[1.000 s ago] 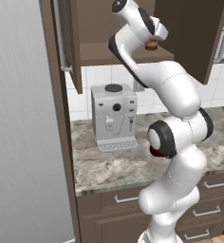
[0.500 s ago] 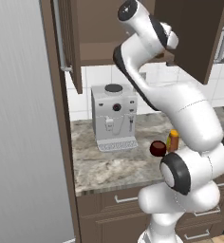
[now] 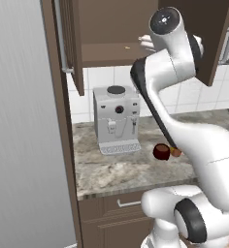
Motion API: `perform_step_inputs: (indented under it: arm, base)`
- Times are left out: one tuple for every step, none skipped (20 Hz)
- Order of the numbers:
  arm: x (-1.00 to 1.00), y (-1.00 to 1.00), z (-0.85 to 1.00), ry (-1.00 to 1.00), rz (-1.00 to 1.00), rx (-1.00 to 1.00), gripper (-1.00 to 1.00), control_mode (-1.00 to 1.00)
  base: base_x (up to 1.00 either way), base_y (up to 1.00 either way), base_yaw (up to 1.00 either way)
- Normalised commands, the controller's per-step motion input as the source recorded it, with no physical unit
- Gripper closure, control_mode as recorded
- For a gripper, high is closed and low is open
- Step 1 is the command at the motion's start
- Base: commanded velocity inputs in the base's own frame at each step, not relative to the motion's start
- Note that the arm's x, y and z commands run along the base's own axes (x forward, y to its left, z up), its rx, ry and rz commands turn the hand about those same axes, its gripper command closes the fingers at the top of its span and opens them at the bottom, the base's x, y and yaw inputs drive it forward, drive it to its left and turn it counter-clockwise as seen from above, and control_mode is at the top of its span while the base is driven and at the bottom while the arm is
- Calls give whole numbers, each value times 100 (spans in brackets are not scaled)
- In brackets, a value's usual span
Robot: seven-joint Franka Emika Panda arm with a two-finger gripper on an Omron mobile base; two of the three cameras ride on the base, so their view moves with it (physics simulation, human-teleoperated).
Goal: Pick the cinnamon and honey bottle from the cabinet and place them next to the mug.
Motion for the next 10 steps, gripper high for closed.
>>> perform_step_inputs:
  arm:
    - [-100, 0, -2, 0, 31, 0, 100, -100]
    - [-100, 0, -7, 0, 33, 2, 100, -100]
    - [-100, 0, -6, 0, 34, 2, 100, -100]
    - [-100, 0, -6, 0, 34, 1, 100, -100]
    - [-100, 0, -7, 0, 35, 1, 100, -100]
    - [-100, 0, -9, 0, 36, 1, 100, -100]
    - [-100, 0, -16, 0, 38, 3, 100, -100]
    - [-100, 0, -19, 0, 42, 3, 100, -100]
    - [-100, -6, -22, 0, 44, 3, 100, -100]
    - [-99, -15, -27, 0, 49, 3, 100, -100]
  base:
    - [0, 0, 0]
    - [0, 0, 0]
    - [0, 0, 0]
    - [0, 0, 0]
    - [0, 0, 0]
    - [0, 0, 0]
    - [0, 0, 0]
    - [0, 0, 0]
    - [0, 0, 0]
    - [0, 0, 0]
